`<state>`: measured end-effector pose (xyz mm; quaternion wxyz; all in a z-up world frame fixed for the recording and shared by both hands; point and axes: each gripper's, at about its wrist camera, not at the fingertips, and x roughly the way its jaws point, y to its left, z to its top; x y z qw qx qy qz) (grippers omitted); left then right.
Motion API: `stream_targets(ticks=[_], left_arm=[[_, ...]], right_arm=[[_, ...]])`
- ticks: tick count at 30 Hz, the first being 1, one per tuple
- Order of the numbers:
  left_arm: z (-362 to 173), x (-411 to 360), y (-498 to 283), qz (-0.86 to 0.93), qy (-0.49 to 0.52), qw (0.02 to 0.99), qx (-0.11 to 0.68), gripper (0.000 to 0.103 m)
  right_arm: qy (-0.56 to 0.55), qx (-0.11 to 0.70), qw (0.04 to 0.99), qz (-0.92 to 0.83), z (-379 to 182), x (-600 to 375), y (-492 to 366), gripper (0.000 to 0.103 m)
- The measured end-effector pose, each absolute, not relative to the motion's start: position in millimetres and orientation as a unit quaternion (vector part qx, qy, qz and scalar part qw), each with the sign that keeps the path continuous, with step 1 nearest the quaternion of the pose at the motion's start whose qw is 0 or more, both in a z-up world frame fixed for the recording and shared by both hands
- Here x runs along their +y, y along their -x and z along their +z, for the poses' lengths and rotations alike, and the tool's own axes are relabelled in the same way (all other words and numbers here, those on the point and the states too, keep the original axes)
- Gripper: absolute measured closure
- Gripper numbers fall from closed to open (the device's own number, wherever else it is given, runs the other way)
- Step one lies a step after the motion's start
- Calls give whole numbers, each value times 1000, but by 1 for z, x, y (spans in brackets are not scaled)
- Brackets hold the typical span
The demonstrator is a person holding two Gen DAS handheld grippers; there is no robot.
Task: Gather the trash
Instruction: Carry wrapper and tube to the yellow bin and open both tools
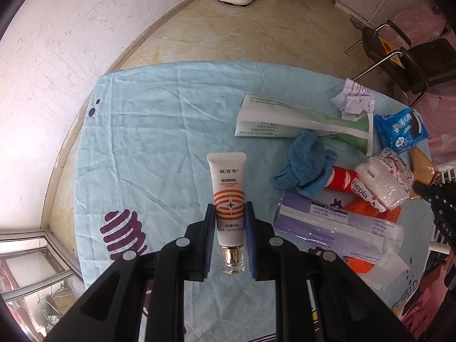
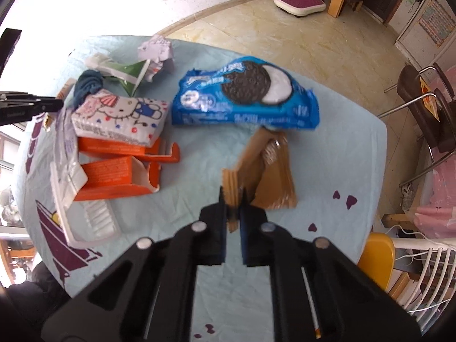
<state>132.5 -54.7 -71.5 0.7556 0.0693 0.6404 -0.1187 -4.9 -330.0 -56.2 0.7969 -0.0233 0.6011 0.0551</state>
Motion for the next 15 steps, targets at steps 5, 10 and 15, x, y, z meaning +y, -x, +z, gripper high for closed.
stream_targets(ticks=[5,10,15], left_arm=[[-62,-48,-133,-119,-66,759,637,87],[-38,-46,-126,-139,-56,769,621,87],[13,-91,-105,-198,-71,785,582,87]], right_arm=[[26,598,800,52,-59,-324,8,95],[19,579,813,51,-39,-334,17,95],[1,546,837,23,4,-374,42,95]])
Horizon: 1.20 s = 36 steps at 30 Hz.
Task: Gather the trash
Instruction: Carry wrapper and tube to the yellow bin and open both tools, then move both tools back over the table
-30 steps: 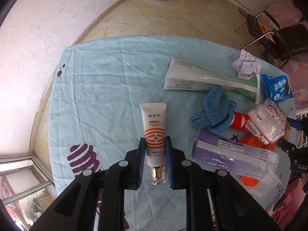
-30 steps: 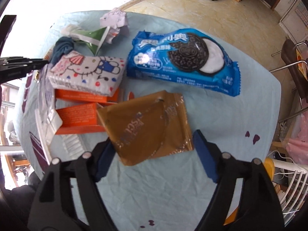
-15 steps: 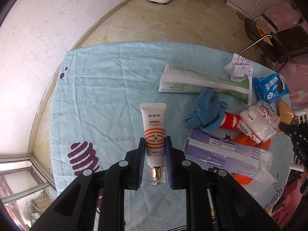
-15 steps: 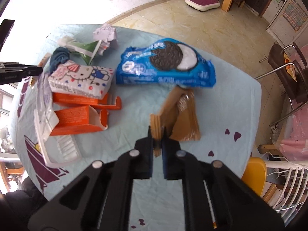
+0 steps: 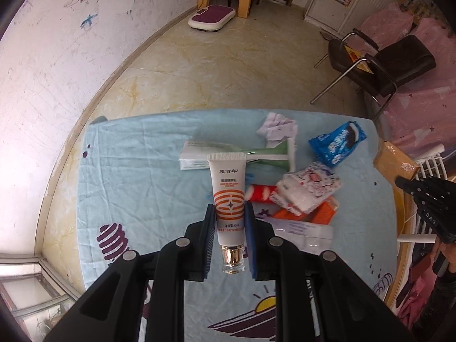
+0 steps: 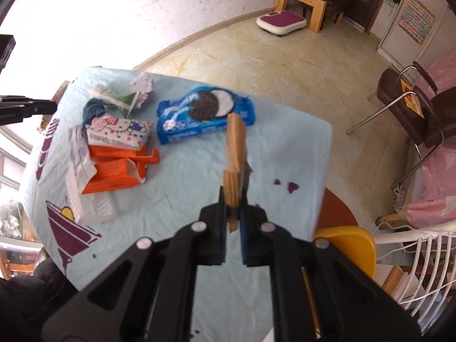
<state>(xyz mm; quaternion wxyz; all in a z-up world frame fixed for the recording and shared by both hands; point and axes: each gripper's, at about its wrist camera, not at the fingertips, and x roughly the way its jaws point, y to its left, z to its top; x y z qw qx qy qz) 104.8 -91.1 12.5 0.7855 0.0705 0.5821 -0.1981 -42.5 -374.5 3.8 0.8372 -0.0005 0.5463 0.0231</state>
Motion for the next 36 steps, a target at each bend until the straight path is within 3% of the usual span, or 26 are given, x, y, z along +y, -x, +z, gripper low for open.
stream_targets(ticks=[7,13,18,20,21,22,23,25,32,36], left_arm=[[40,-256,-52,-330,-121,755,554,87],[-2,-397,10,-409,-167,691,573,87],[-57,-471,46,-434,-182,643,604,86],[-75,-489,55,-436,-189,632,612,83],[-82,-496,57,-435,-190,628,616,76],[-86,-501,60,-436,-193,628,615,60],[-91,-502,61,-441,-189,626,615,54],[-92,-500,57,-444,-177,627,615,28],[-46,-458,34,-447,-150,697,540,8],[10,-393,9,-467,-121,740,469,6]], right_arm=[[-46,550,833,-45,3,-468,105,95],[-111,581,802,-84,-60,-536,144,95],[-177,592,779,-105,-109,-583,167,92],[-198,594,772,-110,-123,-594,176,84],[-205,590,772,-116,-126,-600,181,71],[-210,587,772,-122,-128,-604,186,53],[-216,584,772,-128,-130,-608,190,48],[-231,579,770,-136,-133,-617,198,39],[-239,547,790,-140,-110,-615,202,25],[-213,519,820,-113,-78,-582,174,6]])
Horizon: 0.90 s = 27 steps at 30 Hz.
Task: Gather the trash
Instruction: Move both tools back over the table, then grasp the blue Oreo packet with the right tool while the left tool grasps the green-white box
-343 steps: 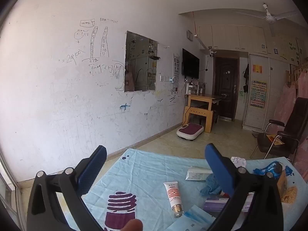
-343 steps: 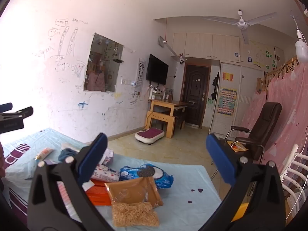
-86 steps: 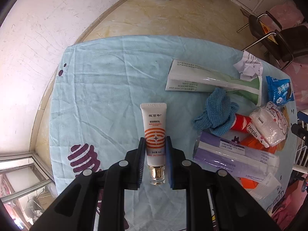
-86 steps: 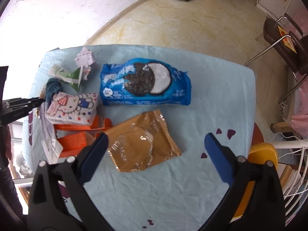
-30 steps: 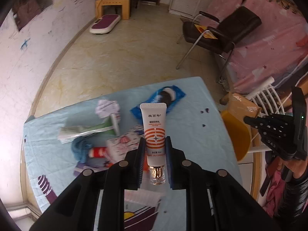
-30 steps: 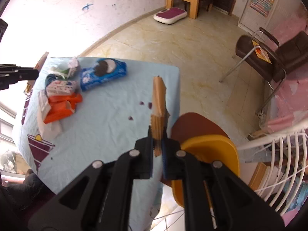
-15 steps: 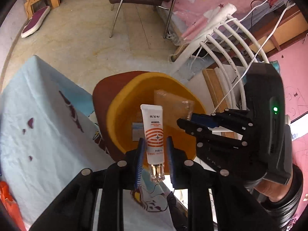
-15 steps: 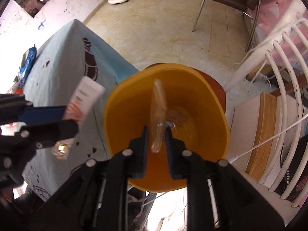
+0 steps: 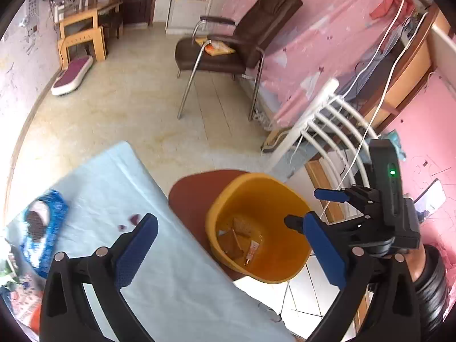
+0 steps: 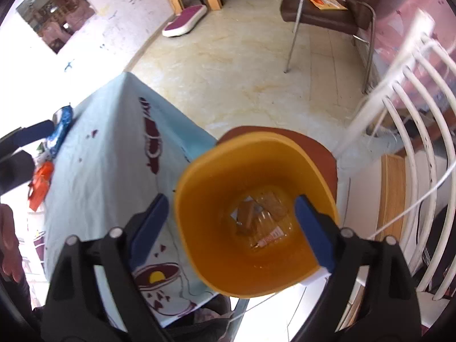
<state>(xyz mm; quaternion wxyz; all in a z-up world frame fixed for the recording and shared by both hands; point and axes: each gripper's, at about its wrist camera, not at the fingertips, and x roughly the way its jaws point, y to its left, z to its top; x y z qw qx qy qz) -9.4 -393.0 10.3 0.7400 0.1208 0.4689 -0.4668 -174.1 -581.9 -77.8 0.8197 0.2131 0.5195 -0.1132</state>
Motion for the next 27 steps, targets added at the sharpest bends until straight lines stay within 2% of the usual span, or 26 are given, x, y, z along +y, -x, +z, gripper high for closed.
stream_targets(ticks=[5,10,14,19,27], left_arm=[[53,-279,-47,-404,-138,804,414,6],[51,-177,-118,-267,-190,828,454,6],[28,-123,-155,-206,-226,818,487,6],[8,-100,-182,-220,-231,805,500,6],[-25,-111,-212,-287,-241,766,521,6]], right_arm=[[-214,502,838,-21,-40,-518,116,5],[-245,524,814,58,-23,-447,34,5],[-285,568,770,60,-39,-406,-28,5],[-308,603,736,16,-54,-382,-69,5],[-268,640,718,-56,-72,-356,-110,5]])
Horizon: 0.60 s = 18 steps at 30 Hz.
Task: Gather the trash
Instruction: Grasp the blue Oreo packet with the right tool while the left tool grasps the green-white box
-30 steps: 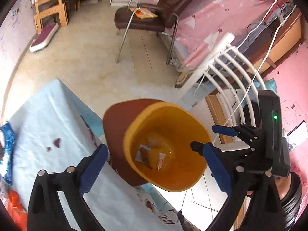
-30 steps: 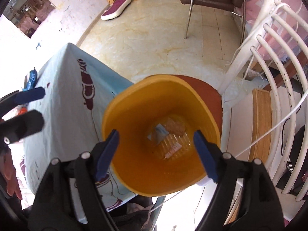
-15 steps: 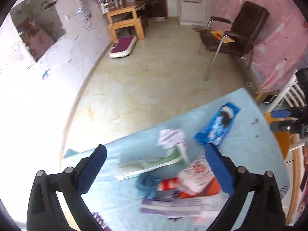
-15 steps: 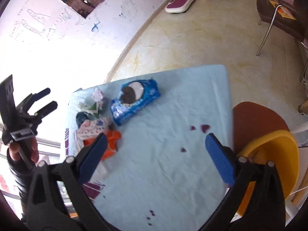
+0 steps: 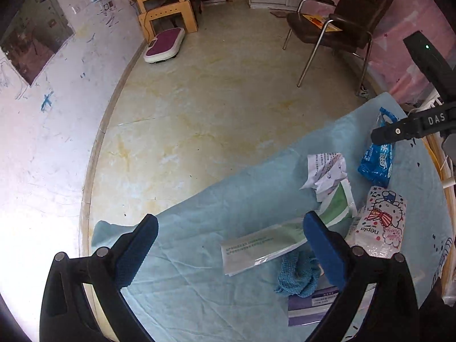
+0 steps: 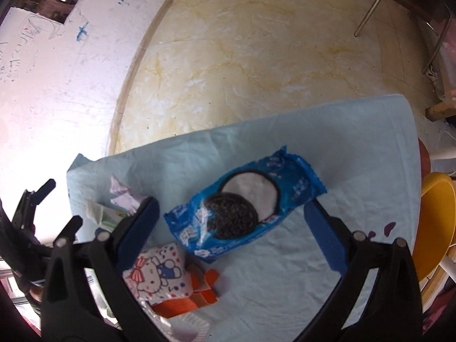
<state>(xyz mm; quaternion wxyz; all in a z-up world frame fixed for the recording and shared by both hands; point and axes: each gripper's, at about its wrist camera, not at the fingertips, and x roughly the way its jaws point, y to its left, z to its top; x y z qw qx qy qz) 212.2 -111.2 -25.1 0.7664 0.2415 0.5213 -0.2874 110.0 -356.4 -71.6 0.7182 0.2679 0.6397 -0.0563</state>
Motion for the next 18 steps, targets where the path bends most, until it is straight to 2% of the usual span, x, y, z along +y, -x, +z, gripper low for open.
stream_targets(ticks=[2,3,4,6,10,15,17,18], left_arm=[[-34,-119,-213,-300,-255,752,529,6],[-38,-122,-213,-305,-263,745,531,6],[-42,-125,-211,-313,-270,737,534,6],[-46,-131,-207,-330,-285,724,535,7],[-42,-142,-191,-388,-304,695,524,15],[-43,-161,-167,-436,-369,658,491,16],[-50,-167,-170,-438,-381,643,500,25],[-55,-170,-173,-436,-384,635,509,37]], right_arm=[[-246,641,724,-63,-72,-349,-115,8],[-241,642,725,-62,-72,-346,-117,27],[-229,645,726,-66,-72,-342,-117,53],[-213,644,732,-66,-71,-338,-117,64],[-191,642,739,-69,-70,-334,-113,71],[-197,639,741,-65,-67,-334,-109,76],[-198,639,741,-63,-67,-334,-106,77],[-199,640,739,-60,-67,-333,-105,78]])
